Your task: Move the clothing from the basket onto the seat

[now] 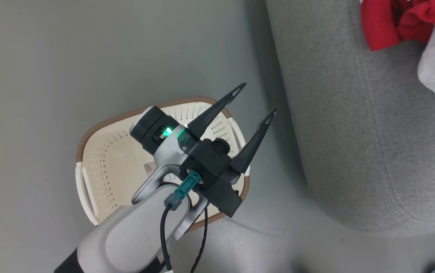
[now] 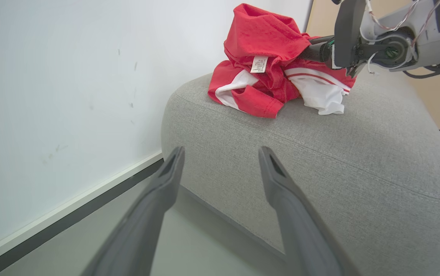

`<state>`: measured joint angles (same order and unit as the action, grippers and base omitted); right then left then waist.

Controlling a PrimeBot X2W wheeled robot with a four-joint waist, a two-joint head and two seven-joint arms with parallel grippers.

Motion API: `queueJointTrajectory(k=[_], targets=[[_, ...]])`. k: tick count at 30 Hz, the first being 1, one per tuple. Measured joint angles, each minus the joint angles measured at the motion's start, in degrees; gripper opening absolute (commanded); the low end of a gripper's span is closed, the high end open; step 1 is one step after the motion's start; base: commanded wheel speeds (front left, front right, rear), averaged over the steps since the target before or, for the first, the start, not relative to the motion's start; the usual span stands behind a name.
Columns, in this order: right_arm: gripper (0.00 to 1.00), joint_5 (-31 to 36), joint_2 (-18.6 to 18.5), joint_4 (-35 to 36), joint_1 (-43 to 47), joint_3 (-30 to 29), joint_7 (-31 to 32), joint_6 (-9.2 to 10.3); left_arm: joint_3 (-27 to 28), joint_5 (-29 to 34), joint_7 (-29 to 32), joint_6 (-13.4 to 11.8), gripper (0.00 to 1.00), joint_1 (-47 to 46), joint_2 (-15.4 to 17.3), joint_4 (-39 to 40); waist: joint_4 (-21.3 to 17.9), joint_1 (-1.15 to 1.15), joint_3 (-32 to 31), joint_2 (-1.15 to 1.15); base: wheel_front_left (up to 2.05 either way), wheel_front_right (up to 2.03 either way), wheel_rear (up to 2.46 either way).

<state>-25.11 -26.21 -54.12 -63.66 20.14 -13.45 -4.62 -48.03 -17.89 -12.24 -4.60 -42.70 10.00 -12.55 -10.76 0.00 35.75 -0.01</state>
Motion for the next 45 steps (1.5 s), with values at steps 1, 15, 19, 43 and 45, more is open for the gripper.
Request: queueJointTrajectory(k=[1,15,19,43,45], targets=[[1.0,0.01,0.2,-0.09,0.33,0.15,-0.27,-0.01,0.02,-0.21,-0.05,0.03,1.0,0.18,-0.04,-0.32,-0.16,0.0,-0.47,0.0,0.0,0.0,0.0],[1.0,1.04,1.88,-0.67,7.62,2.43,-0.82,-0.93,2.64,-4.55,-1.11,0.44,1.0,4.59,-2.15,-4.53,-1.77,0.01,-9.11,0.02,0.0,0.0,0.0],[1.0,1.27,2.29,0.03,10.36,2.78,-0.82,-0.94,4.04,-6.79,-1.57,0.05,1.0,5.84,-2.89,-5.92,-1.93,0.01,-12.31,0.01,0.0,0.0,0.0],[1.0,2.4,11.29,16.11,29.25,4.95,-0.83,0.8,17.5,-11.71,-2.08,-2.19,1.0,22.23,0.03,-10.23,4.71,0.01,-30.22,0.02,0.0,0.0,0.0],[1.0,2.49,12.24,17.61,30.91,5.24,-0.83,1.22,18.89,-11.72,-2.08,-2.46,1.0,23.68,0.66,-9.84,5.54,0.01,-31.28,0.02,0.0,0.0,0.0]])
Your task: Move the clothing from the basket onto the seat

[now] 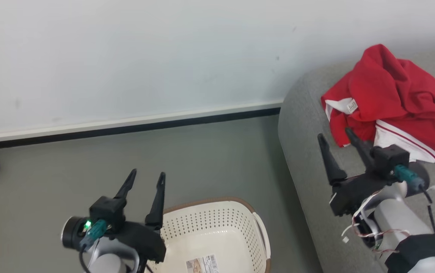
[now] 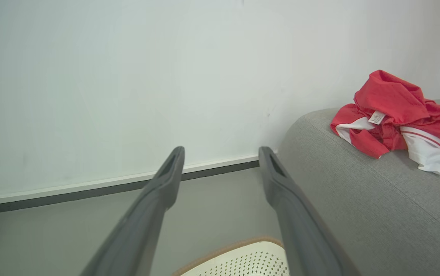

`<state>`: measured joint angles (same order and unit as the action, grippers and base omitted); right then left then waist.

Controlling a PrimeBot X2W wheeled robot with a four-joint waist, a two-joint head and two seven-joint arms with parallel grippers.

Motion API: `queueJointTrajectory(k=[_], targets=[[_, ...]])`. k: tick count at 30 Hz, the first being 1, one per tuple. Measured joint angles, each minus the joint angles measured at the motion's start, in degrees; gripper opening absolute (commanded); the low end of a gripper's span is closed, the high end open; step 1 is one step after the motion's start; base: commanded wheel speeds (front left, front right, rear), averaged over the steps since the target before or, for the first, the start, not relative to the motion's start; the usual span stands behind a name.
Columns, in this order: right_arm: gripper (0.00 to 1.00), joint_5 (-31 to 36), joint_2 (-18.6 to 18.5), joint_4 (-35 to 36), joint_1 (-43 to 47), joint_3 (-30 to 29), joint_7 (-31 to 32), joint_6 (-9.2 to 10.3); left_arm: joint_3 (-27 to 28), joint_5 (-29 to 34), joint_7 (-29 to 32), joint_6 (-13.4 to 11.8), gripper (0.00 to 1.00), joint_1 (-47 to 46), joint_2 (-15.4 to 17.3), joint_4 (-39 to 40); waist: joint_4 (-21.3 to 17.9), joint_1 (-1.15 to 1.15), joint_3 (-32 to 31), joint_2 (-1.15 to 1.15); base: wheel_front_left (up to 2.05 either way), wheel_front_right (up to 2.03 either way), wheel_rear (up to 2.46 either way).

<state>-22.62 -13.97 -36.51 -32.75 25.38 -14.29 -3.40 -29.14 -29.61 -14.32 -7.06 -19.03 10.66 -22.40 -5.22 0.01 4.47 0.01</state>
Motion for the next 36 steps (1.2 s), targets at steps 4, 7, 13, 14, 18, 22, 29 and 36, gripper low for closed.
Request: queueJointTrajectory(k=[4,7,13,14,18,22,29,36], targets=[[1.0,0.59,1.14,2.96,3.0,0.54,0.0,1.46,2.8,-0.01,0.0,-0.01,1.0,3.47,0.96,1.21,1.34,0.0,-1.96,0.0,0.0,0.0,0.0],[1.0,0.88,1.49,5.14,5.75,0.59,-0.01,2.44,4.91,-0.01,0.0,-0.04,1.0,6.39,1.74,2.3,2.06,0.0,-3.31,0.0,0.0,0.0,0.0],[1.0,1.09,1.57,11.06,13.31,-0.41,0.0,5.84,10.4,0.05,0.0,-0.07,1.0,13.23,2.13,4.88,3.19,0.0,-5.73,0.0,0.0,0.0,0.0],[1.0,1.22,1.54,11.98,14.17,-0.58,-0.01,6.31,11.12,0.15,0.0,-0.07,1.0,14.02,2.15,5.28,3.32,0.0,-5.95,0.0,0.0,0.0,0.0],[1.0,1.24,1.63,15.01,17.58,-1.26,0.0,7.37,13.0,1.11,0.0,-0.07,1.0,16.7,2.08,7.0,3.68,0.0,-6.63,0.0,0.0,0.0,0.0],[1.0,1.4,1.63,17.85,21.25,-2.38,-0.01,8.31,14.3,2.04,0.0,-0.07,1.0,19.42,1.48,8.64,3.95,-0.01,-7.23,-0.01,0.0,0.0,0.0],[1.0,1.42,1.66,21.57,26.07,-3.72,-0.01,9.03,16.31,3.24,0.0,-0.07,1.0,22.56,0.46,10.49,4.18,-0.01,-8.13,-0.01,0.0,0.0,0.0],[1.0,1.58,1.42,24.23,29.93,-5.23,-0.01,9.54,18.07,5.25,0.0,-0.07,1.0,24.46,0.14,12.15,3.8,-0.01,-8.3,-0.01,0.0,0.0,0.0]])
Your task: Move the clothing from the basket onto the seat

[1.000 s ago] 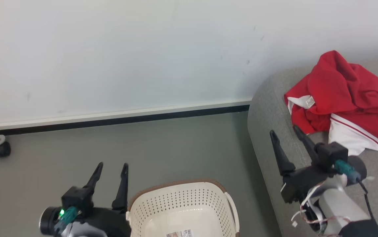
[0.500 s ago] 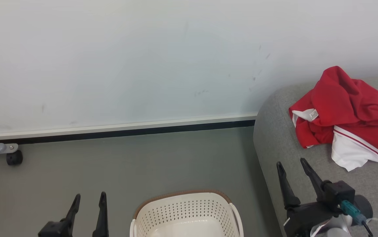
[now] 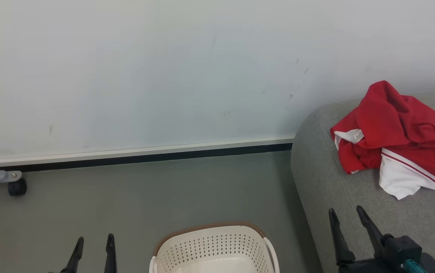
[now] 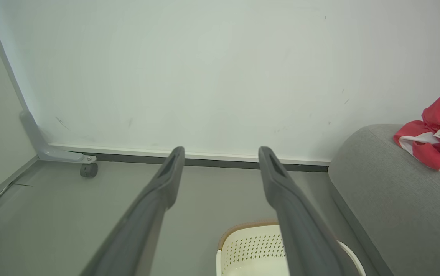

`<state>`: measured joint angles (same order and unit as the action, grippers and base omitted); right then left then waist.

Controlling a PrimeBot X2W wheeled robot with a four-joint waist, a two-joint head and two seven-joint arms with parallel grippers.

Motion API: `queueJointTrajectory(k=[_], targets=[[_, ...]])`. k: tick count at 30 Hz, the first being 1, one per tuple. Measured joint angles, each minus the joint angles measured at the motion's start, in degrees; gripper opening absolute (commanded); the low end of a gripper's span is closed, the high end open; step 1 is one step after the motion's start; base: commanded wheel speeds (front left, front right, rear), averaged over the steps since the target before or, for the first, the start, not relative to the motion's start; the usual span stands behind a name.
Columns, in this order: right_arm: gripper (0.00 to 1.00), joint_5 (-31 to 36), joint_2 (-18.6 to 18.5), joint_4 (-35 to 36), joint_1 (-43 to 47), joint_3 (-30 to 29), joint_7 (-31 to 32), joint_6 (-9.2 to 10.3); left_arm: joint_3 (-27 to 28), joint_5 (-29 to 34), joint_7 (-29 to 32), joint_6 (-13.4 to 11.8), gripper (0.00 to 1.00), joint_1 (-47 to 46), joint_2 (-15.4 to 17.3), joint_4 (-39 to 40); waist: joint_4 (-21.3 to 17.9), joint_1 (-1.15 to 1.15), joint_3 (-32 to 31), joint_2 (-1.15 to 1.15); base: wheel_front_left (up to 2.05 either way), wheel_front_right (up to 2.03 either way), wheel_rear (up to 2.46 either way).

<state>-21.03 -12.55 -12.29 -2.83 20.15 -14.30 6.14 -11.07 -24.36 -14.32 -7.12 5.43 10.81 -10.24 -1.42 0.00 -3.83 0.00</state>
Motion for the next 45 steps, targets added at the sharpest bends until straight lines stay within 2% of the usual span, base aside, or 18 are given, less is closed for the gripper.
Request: queueJointTrajectory(k=[27,28,37,45], targets=[[1.0,1.87,0.12,4.34,2.31,-3.53,0.0,0.93,1.94,2.89,0.0,-0.01,1.0,0.9,-1.26,1.96,-0.53,0.0,0.88,0.0,0.0,0.0,0.0],[0.0,1.9,0.15,4.38,2.31,-3.58,0.0,0.93,2.12,2.99,0.0,-0.01,0.0,0.9,-1.37,1.96,-0.5,0.0,0.91,0.0,0.0,0.0,0.0],[0.0,1.55,1.68,0.56,4.99,-3.03,0.56,0.84,1.66,2.61,0.49,0.16,0.0,2.41,-2.79,-1.82,-0.45,0.0,0.97,0.0,0.0,0.0,0.0],[0.0,-4.3,2.33,0.27,4.65,-5.14,2.16,-0.18,3.0,-2.79,2.24,1.16,0.0,2.04,-3.14,-2.14,-0.27,0.0,1.25,0.0,0.0,0.0,0.0]])
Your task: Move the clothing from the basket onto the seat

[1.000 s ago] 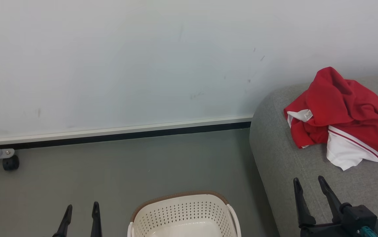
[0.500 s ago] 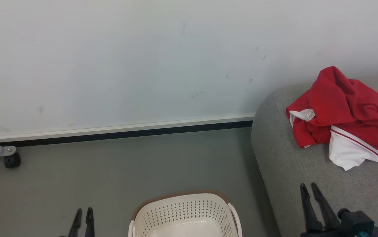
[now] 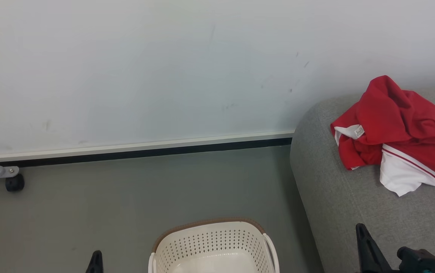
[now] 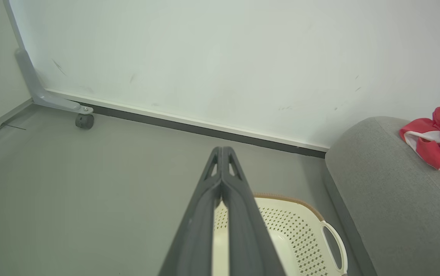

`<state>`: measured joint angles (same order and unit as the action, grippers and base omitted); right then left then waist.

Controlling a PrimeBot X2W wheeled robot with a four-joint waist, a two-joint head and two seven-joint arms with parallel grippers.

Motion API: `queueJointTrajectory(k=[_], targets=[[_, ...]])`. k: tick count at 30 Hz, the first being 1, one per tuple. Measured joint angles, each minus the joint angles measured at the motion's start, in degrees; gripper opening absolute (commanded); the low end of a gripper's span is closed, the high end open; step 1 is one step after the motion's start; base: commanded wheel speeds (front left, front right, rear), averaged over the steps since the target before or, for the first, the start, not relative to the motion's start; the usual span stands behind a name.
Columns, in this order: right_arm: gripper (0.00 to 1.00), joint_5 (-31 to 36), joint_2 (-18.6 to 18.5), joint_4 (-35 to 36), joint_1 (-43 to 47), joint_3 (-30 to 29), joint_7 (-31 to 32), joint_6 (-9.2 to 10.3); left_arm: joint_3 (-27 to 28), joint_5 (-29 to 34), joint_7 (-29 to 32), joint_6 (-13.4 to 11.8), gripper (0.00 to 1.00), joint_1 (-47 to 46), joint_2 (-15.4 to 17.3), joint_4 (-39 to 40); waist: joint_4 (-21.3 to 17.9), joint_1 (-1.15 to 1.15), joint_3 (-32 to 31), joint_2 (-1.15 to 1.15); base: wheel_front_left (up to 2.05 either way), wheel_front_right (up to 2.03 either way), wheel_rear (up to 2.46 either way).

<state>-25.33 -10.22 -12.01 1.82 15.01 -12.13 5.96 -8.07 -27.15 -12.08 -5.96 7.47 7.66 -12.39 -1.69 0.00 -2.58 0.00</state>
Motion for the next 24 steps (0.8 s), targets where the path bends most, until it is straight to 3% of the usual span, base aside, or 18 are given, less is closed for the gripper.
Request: queueJointTrajectory(k=[24], targets=[[0.0,-18.92,2.16,-1.48,-1.55,-6.57,5.57,-3.52,3.81,-18.48,5.49,3.53,0.0,-2.89,-1.46,-1.33,0.48,0.0,0.75,0.0,0.0,0.0,0.0]])
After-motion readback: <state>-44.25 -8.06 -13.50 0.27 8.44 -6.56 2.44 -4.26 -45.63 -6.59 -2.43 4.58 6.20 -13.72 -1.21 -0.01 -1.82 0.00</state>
